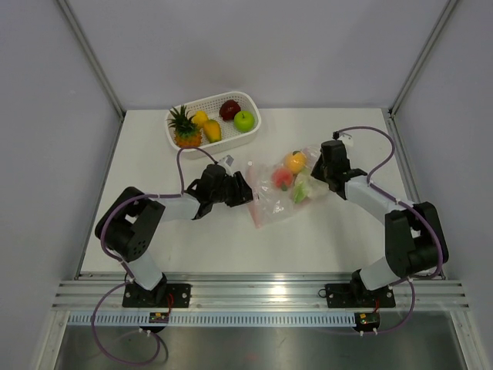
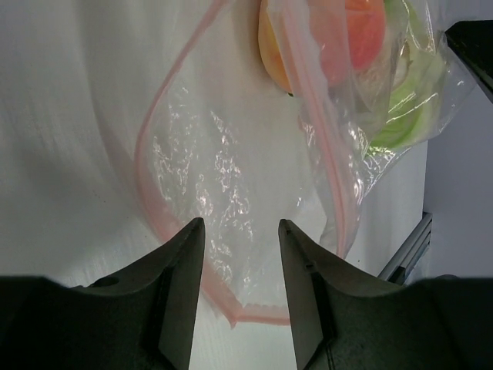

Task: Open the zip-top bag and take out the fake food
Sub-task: Pick up the fake fruit from the zipper food storage bag.

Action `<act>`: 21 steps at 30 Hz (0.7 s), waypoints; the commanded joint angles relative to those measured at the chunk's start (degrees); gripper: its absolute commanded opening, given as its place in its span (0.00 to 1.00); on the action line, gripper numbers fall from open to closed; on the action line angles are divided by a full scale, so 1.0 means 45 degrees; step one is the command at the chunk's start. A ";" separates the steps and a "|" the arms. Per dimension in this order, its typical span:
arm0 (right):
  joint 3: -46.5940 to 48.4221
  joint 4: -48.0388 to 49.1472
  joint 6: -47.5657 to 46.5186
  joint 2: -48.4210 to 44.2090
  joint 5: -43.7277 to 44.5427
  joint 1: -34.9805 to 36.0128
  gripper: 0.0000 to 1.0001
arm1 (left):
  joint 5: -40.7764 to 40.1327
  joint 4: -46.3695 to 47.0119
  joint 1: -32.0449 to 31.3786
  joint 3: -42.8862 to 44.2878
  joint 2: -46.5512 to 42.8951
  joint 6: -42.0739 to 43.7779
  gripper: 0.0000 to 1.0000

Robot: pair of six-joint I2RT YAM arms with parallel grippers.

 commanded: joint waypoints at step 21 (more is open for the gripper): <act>-0.0433 -0.0204 0.0637 -0.1498 -0.0811 0.1223 0.00 | 0.0453 0.1461 0.0003 0.0488 0.0371 0.0038 0.50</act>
